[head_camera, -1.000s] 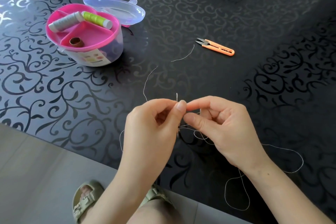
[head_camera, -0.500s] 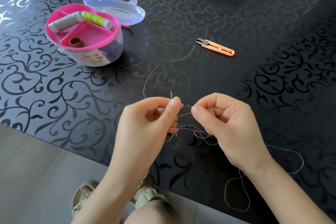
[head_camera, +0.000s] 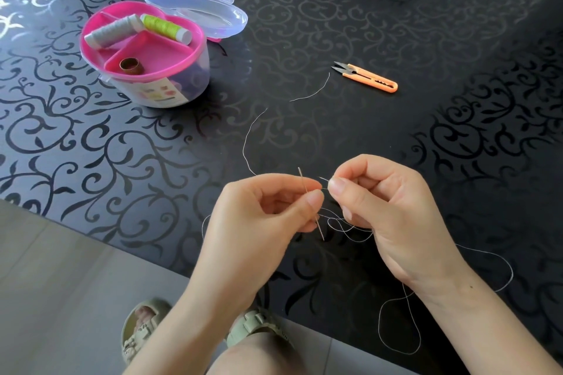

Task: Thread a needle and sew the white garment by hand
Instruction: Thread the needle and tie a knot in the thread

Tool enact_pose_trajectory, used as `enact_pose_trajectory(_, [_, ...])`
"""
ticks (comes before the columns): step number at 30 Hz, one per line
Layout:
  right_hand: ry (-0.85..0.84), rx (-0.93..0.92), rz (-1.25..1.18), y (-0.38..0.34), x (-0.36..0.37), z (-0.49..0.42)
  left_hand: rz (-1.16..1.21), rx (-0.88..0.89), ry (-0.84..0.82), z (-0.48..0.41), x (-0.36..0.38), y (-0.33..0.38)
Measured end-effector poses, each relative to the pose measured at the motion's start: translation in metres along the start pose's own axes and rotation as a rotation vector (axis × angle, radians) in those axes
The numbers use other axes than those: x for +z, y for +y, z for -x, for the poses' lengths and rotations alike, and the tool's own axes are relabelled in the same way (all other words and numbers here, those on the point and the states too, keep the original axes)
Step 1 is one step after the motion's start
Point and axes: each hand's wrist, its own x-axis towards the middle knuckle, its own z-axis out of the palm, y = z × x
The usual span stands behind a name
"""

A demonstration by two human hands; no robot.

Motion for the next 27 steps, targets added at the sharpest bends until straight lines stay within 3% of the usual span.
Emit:
enact_pose_trajectory(5, [-0.045,0.061,-0.058,0.0012,-0.0026,0.0005,0.064,0.096,0.009,-0.0020,-0.0012,0.0048])
enact_pose_trajectory(11, [-0.113,0.054,-0.071,0.0015,-0.0037,0.0003,-0.107,0.189,-0.007,-0.0014,0.0001,0.0056])
enact_pose_trajectory(19, [0.008,-0.233,0.328,0.0042,-0.0026,0.0059,-0.150,0.177,0.061,-0.0013,0.0037,0.0052])
enact_pose_trajectory(27, [0.065,-0.291,0.419,0.0042,0.0027,0.0071,-0.174,0.145,0.073,-0.0018,0.0034,0.0046])
